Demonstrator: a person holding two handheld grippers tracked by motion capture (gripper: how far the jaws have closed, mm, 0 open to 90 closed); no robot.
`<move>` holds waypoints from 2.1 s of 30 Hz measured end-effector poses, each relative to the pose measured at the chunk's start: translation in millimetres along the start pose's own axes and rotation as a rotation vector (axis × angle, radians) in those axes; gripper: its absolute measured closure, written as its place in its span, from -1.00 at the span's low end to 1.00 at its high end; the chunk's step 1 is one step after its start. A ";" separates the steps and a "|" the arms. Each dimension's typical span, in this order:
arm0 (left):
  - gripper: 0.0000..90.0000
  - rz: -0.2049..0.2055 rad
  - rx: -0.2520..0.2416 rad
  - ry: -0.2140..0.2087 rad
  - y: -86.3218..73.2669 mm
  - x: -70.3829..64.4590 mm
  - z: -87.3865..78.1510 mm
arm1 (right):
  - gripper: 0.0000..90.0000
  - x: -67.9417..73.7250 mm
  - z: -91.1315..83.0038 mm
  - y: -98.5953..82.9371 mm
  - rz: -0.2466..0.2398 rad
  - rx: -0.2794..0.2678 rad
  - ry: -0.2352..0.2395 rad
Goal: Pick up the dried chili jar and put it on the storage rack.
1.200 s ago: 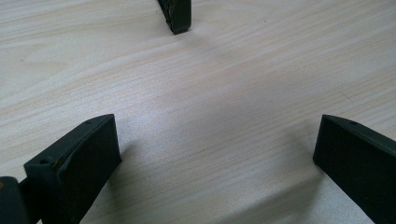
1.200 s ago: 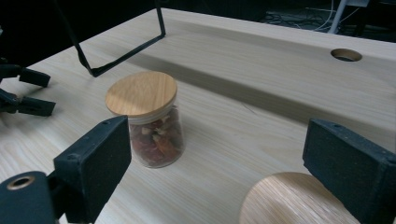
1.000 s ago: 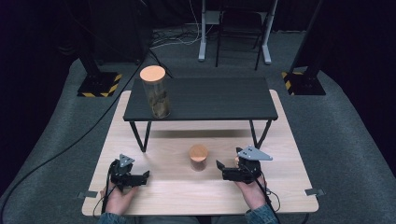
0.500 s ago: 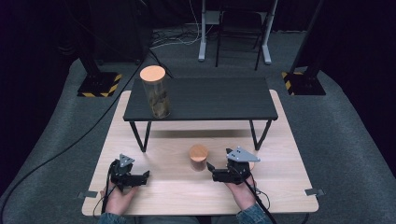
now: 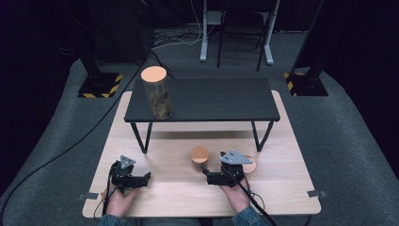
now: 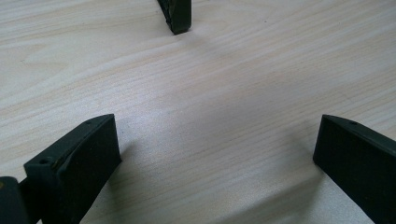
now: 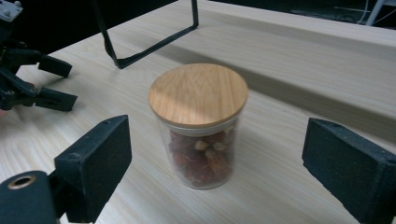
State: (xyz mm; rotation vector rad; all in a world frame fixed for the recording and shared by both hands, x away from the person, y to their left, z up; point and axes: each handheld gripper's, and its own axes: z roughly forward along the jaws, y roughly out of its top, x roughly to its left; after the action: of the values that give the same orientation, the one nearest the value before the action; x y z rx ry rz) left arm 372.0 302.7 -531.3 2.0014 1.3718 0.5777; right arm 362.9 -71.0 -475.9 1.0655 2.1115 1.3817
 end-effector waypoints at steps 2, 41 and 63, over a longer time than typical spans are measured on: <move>-1.00 0.000 0.000 0.000 0.0 0.0 0.0 | -0.84 1.7 2.8 -1.3 -0.005 0.003 -0.002; -1.00 0.000 0.000 0.000 0.0 0.0 0.0 | -0.79 5.4 54.5 -17.4 0.033 0.049 0.025; -1.00 0.000 0.000 0.000 0.0 0.0 0.0 | -0.52 3.3 73.8 -19.2 -0.009 0.064 0.010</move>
State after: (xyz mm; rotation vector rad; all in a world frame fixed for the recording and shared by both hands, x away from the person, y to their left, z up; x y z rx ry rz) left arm 372.0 302.7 -531.3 2.0016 1.3716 0.5778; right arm 403.7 -28.9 -524.8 1.0741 2.1786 1.3259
